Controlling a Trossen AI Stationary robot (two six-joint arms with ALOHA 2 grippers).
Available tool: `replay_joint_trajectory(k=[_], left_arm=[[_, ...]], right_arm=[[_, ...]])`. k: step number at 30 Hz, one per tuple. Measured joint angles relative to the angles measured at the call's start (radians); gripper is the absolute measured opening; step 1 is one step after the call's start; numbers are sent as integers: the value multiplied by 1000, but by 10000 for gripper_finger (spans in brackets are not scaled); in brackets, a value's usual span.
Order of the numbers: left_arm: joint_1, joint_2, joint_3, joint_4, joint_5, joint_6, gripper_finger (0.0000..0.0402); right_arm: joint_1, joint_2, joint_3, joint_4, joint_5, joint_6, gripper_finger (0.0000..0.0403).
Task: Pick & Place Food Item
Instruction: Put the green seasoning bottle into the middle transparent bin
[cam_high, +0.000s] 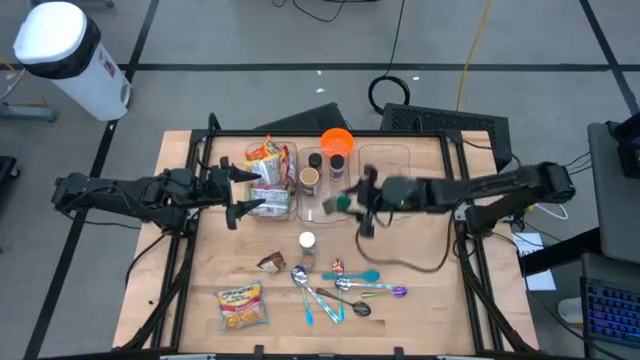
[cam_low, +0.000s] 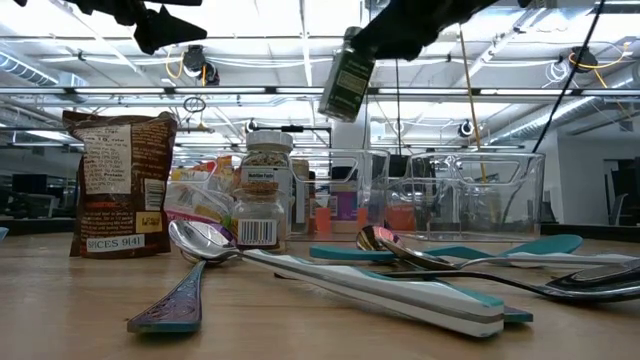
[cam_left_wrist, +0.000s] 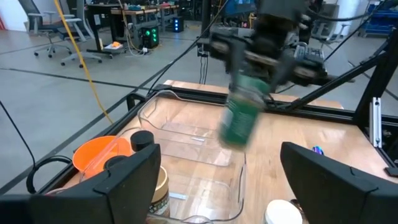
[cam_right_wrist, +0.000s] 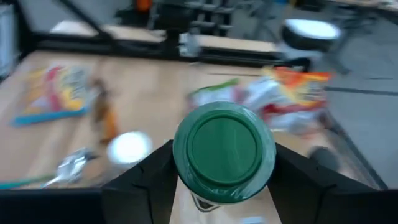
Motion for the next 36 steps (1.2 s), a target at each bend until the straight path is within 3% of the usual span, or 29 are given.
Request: replay_joint_trajectory(k=[5,10,14,20,36], left_arm=[[0,0,0,1,0,1,331],[0,0,0,1,0,3,332],[0,0,0,1,-7,7,331],[1,0,0,0,-17,6,331],[1,0,0,-9,-16,0,329]], right_arm=[[-161,-1,0,0,-67,0,195],[-300,80,4,21,-175,0,195],[-369,167,81,-63,-238,23,195],[-391,275,190,-165,-266,26,195],[-391,409,197,-176,-264,57,195]])
